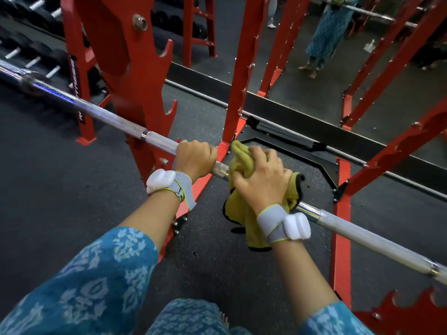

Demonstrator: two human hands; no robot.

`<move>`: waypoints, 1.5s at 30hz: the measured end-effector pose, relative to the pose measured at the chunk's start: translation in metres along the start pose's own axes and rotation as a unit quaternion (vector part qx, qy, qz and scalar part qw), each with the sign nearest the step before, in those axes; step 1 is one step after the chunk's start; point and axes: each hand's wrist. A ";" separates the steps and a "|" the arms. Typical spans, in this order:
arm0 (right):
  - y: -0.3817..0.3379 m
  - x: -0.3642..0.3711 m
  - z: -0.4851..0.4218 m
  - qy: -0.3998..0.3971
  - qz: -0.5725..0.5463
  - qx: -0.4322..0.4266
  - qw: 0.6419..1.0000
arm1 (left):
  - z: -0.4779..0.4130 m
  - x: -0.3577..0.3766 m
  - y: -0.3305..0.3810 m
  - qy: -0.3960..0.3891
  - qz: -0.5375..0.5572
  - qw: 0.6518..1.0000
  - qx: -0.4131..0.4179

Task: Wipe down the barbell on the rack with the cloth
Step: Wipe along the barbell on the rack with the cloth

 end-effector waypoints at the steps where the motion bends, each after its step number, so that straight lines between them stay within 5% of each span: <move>1: -0.003 0.002 -0.001 -0.007 0.007 -0.030 0.999 | 0.001 -0.001 0.000 0.005 0.015 1.000 -0.001; 5: -0.003 0.009 0.019 -0.020 0.031 -0.189 0.981 | 0.002 0.003 0.000 -0.016 0.011 1.000 0.000; 8: 0.009 0.007 0.034 0.005 0.025 -0.232 0.972 | 0.000 0.009 0.000 0.056 0.132 0.989 -0.039; 14: 0.024 -0.008 0.031 0.026 0.007 -0.080 0.996 | 0.027 0.024 0.006 0.168 0.150 0.973 0.050; 18: 0.009 -0.006 0.013 0.026 -0.016 -0.017 0.999 | 0.016 0.016 0.013 0.120 0.090 0.988 0.026; 25: 0.019 0.012 0.047 0.032 0.059 -0.259 0.964 | 0.001 -0.001 0.019 -0.041 0.035 0.998 -0.024; 30: 0.034 -0.002 0.048 0.058 0.058 -0.172 0.982 | -0.011 -0.012 0.021 -0.125 -0.004 0.992 -0.018; 34: 0.014 -0.006 0.025 0.028 0.031 -0.044 0.998 | -0.011 -0.013 0.021 -0.136 -0.017 0.990 -0.014; 41: 0.011 0.009 0.050 0.016 0.062 -0.240 0.969 | -0.008 -0.011 0.017 -0.121 -0.026 0.992 -0.018; 45: 0.035 -0.006 0.061 0.042 0.085 -0.212 0.973 | -0.007 -0.010 0.021 -0.100 -0.009 0.994 -0.031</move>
Point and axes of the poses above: each hand's wrist, its own z-axis away from the middle knuckle, its own x-axis out of the palm, y = z × x, and after that the axes turned 13 degrees about -x, right-handed
